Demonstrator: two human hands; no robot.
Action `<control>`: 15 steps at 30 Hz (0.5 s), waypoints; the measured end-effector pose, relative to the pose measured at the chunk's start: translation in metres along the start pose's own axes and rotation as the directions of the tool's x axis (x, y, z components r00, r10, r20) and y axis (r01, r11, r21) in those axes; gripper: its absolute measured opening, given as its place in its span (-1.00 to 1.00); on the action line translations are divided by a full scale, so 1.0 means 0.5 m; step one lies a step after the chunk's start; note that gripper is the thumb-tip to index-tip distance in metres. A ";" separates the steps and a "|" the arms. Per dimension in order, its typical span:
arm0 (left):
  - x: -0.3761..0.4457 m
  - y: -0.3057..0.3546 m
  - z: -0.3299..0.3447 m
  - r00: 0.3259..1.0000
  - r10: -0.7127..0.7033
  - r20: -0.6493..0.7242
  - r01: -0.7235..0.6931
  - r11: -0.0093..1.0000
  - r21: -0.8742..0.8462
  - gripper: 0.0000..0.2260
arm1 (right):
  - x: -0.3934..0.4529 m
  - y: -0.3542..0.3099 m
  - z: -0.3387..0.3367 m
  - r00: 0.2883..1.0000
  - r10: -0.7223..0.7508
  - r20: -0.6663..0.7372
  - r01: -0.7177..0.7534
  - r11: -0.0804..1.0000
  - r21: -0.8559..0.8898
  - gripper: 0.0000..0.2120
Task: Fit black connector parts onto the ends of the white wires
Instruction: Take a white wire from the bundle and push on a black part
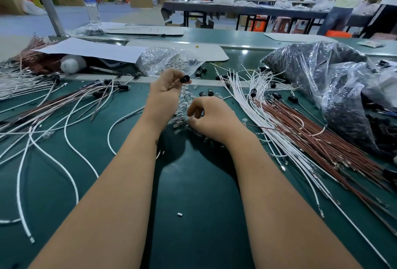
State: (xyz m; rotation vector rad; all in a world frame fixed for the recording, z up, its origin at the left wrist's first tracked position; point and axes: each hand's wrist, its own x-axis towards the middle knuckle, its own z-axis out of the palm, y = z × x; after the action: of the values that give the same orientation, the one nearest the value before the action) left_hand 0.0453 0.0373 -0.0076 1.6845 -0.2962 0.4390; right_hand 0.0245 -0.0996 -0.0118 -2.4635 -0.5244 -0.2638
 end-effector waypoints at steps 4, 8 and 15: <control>-0.003 0.008 0.000 0.997 0.032 0.069 -0.017 0.979 -0.203 -0.75 | -0.003 -0.003 0.000 0.997 0.045 -0.064 -0.040 0.996 0.079 -0.94; -0.003 0.007 -0.002 0.990 0.038 0.137 0.000 0.962 -0.272 -0.77 | -0.004 -0.001 -0.009 0.944 0.171 -0.283 -0.099 0.963 0.250 -0.88; -0.007 0.000 0.001 0.991 -0.082 0.110 0.075 0.995 0.062 -0.83 | -0.003 0.004 -0.035 0.897 0.365 -0.247 -0.084 0.691 0.718 -0.88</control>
State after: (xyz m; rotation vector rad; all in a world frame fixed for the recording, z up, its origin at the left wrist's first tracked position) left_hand 0.0424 0.0368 -0.0092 1.7739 -0.3009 0.2970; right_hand 0.0227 -0.1120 0.0005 -1.6469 -0.0958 -0.3476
